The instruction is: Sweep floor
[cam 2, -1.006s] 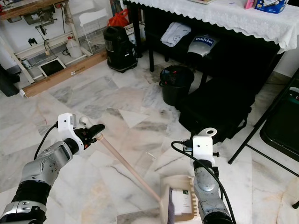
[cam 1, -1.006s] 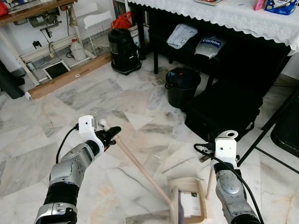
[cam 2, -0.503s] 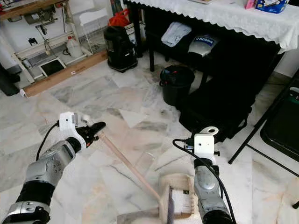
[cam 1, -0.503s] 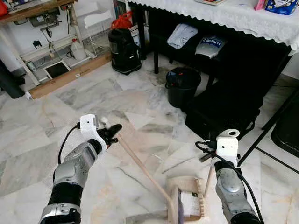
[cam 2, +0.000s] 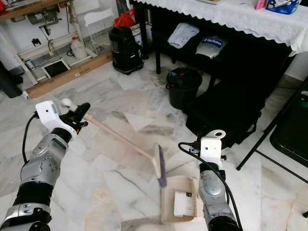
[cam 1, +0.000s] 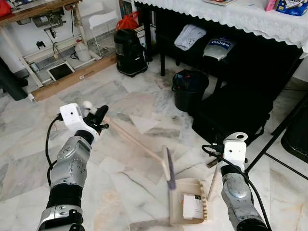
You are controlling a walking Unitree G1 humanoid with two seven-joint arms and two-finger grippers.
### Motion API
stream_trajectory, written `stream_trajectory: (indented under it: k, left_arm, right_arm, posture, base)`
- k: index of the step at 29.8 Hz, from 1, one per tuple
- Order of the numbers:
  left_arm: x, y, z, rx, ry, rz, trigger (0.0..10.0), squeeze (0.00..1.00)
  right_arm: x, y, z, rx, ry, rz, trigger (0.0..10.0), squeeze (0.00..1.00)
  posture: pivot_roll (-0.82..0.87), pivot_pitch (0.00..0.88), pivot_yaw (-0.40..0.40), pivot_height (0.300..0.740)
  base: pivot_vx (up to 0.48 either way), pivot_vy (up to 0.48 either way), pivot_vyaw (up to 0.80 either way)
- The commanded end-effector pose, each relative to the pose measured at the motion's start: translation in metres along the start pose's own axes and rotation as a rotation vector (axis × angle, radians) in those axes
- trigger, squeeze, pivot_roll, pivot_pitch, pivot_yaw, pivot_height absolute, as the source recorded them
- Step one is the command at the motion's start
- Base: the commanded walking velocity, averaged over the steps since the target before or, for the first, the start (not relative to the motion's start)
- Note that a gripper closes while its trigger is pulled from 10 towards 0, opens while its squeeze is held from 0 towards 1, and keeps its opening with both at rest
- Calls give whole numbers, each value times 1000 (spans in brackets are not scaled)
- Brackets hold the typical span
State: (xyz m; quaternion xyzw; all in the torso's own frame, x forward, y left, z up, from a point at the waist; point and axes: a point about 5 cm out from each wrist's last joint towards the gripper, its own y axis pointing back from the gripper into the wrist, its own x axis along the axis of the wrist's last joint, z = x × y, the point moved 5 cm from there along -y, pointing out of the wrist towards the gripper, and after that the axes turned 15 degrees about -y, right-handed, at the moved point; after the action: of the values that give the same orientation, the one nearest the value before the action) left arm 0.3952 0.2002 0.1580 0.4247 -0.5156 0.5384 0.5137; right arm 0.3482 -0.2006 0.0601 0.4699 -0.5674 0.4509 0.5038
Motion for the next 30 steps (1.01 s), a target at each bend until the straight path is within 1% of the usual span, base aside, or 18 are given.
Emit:
stream_trajectory:
  k: [1, 4, 5, 8, 9, 11, 15, 17, 18, 19, 20, 21, 22, 23, 25, 27, 28, 30]
  left_arm:
    - [20, -2, -7, 47, -49, 84, 10000, 0]
    - [23, -2, -9, 65, -97, 98, 10000, 0]
    - [22, -1, -10, 72, -142, 98, 10000, 0]
    - [21, -1, -10, 74, -158, 97, 10000, 0]
    - [17, 0, -9, 77, -209, 85, 10000, 0]
    - [11, 1, -4, 55, -272, 73, 10000, 0]
    - [3, -1, 2, 49, -344, 50, 10000, 0]
    - [1, -1, 5, 46, -333, 51, 10000, 0]
    - [0, -2, 12, 20, -345, 52, 10000, 0]
    - [0, -2, 12, 20, -345, 52, 10000, 0]
    - [-2, -2, 17, -3, -359, 51, 10000, 0]
    - [-3, -2, 18, -9, -360, 50, 10000, 0]
    - [-4, -1, 19, -10, -363, 49, 10000, 0]
    - [-5, -1, 19, -8, -364, 49, 10000, 0]
    - [-5, -1, 19, -6, -363, 49, 10000, 0]
    - [-6, -1, 18, -6, -364, 49, 10000, 0]
    - [-7, -1, 18, -5, -367, 47, 10000, 0]
    - [-8, -1, 18, -7, -367, 43, 10000, 0]
  right_arm:
    - [14, -2, -1, 5, -25, 69, 10000, 0]
    - [22, -2, 1, -3, -41, 107, 10000, 0]
    - [27, -3, 2, -7, -59, 128, 10000, 0]
    - [30, -3, 3, -10, -67, 137, 10000, 0]
    - [35, -4, 5, -24, -96, 155, 10000, 0]
    - [40, -6, 8, -44, -140, 175, 10000, 0]
    - [40, -8, 15, -88, -241, 167, 10000, 0]
    - [40, -9, 16, -99, -268, 168, 10000, 0]
    - [42, -9, 18, -110, -301, 175, 10000, 0]
    - [42, -9, 18, -110, -301, 175, 10000, 0]
    - [45, -9, 18, -118, -342, 185, 10000, 0]
    - [46, -10, 18, -120, -363, 189, 10000, 0]
    - [47, -10, 19, -125, -399, 193, 10000, 0]
    - [47, -10, 20, -141, -498, 198, 10000, 0]
    - [47, -11, 21, -150, -556, 201, 10000, 0]
    - [46, -11, 22, -163, -547, 194, 10000, 0]
    - [45, -12, 19, -147, -511, 186, 10000, 0]
    - [44, -12, 16, -130, -498, 181, 10000, 0]
  posture:
    - [-50, 40, 79, 740]
    - [-50, 40, 79, 740]
    - [-50, 40, 79, 740]
    - [-50, 40, 79, 740]
    - [-58, 45, 76, 740]
    - [-57, 48, 74, 740]
    - [-50, 53, 69, 740]
    - [-50, 53, 69, 740]
    - [-56, 53, 70, 740]
    - [-56, 53, 70, 740]
    - [-61, 51, 71, 740]
    - [-61, 51, 71, 740]
    - [-60, 50, 70, 740]
    - [-59, 48, 68, 740]
    - [-58, 47, 67, 740]
    - [-58, 47, 67, 740]
    - [-54, 46, 66, 740]
    - [-54, 46, 66, 740]
  base:
    - [0, 0, 0]
    - [0, 0, 0]
    - [0, 0, 0]
    - [0, 0, 0]
    - [0, 0, 0]
    - [0, 0, 0]
    - [0, 0, 0]
    - [0, 0, 0]
    - [0, 0, 0]
    - [0, 0, 0]
    - [0, 0, 0]
    - [0, 0, 0]
    - [0, 0, 0]
    - [0, 0, 0]
    - [0, 0, 0]
    - [0, 0, 0]
    - [0, 0, 0]
    - [0, 0, 0]
